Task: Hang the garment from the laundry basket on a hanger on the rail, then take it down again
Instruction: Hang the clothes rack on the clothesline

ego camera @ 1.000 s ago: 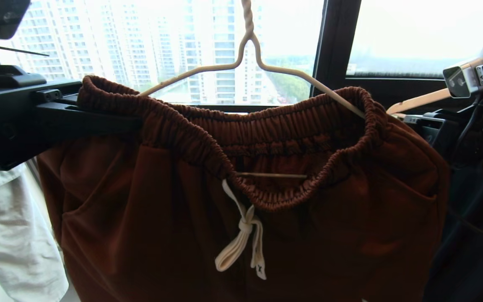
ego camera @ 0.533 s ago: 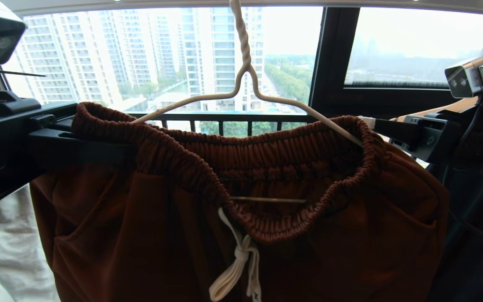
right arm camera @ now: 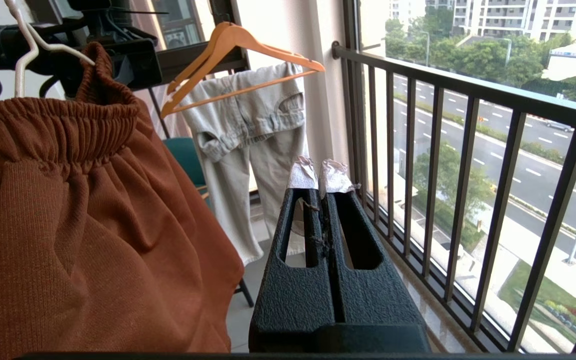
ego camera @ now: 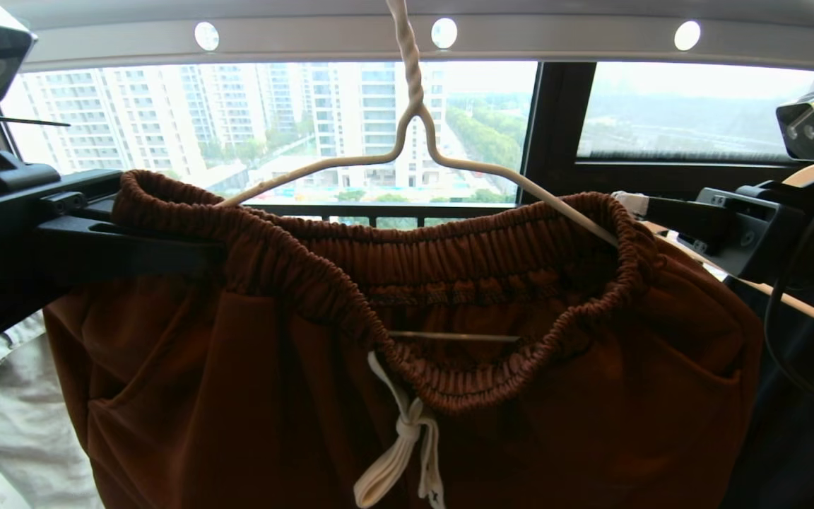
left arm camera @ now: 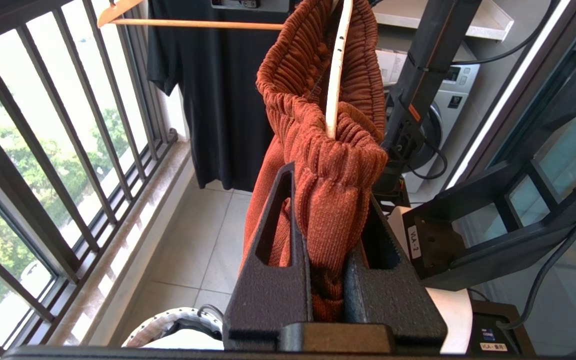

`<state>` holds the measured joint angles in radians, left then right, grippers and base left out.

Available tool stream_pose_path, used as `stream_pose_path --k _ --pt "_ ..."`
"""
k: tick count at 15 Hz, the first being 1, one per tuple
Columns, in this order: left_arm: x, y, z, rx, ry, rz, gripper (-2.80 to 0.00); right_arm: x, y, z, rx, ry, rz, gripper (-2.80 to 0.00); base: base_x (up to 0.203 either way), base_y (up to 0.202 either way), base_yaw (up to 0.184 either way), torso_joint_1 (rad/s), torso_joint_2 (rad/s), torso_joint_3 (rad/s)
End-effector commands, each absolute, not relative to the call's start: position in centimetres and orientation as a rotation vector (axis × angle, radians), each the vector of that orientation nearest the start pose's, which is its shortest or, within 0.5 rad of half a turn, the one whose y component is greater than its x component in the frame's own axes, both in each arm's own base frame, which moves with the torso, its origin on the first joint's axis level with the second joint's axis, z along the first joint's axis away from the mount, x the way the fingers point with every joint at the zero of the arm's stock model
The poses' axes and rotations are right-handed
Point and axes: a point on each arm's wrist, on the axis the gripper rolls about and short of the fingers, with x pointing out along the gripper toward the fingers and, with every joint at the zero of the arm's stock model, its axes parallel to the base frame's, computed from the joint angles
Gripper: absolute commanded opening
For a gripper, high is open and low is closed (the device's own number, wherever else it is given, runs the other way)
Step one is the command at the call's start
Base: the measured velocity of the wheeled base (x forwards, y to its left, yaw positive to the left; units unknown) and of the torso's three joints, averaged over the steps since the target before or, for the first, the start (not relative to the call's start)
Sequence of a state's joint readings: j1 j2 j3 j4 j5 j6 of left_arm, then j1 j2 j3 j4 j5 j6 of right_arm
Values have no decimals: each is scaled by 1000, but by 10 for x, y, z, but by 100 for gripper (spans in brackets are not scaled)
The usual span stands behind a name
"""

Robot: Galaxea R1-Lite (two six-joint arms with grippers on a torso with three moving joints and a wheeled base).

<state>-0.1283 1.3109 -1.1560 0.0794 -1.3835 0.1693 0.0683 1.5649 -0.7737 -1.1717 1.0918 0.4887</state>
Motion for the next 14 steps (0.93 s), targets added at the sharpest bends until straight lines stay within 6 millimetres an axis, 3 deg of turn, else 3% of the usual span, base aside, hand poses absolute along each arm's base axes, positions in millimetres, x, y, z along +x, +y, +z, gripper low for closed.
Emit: stream_pose_path --k 1,7,10,14 --pt "184 -47 318 -16 80 -1527 -280 256 38 260 208 -74 1205 -280 0 0 0 169 -330 -180" --pt "185 -48 318 -16 80 -1529 -280 255 38 259 199 -79 1201 -280 0 0 0 131 -265 -137" --pt "185 -48 319 7 87 -1427 -280 256 37 256 178 -86 1196 -280 0 0 0 27 -53 -30" --pt "172 -45 318 20 90 -1347 -280 254 37 257 177 -88 1195 -280 0 0 0 0 0 0"
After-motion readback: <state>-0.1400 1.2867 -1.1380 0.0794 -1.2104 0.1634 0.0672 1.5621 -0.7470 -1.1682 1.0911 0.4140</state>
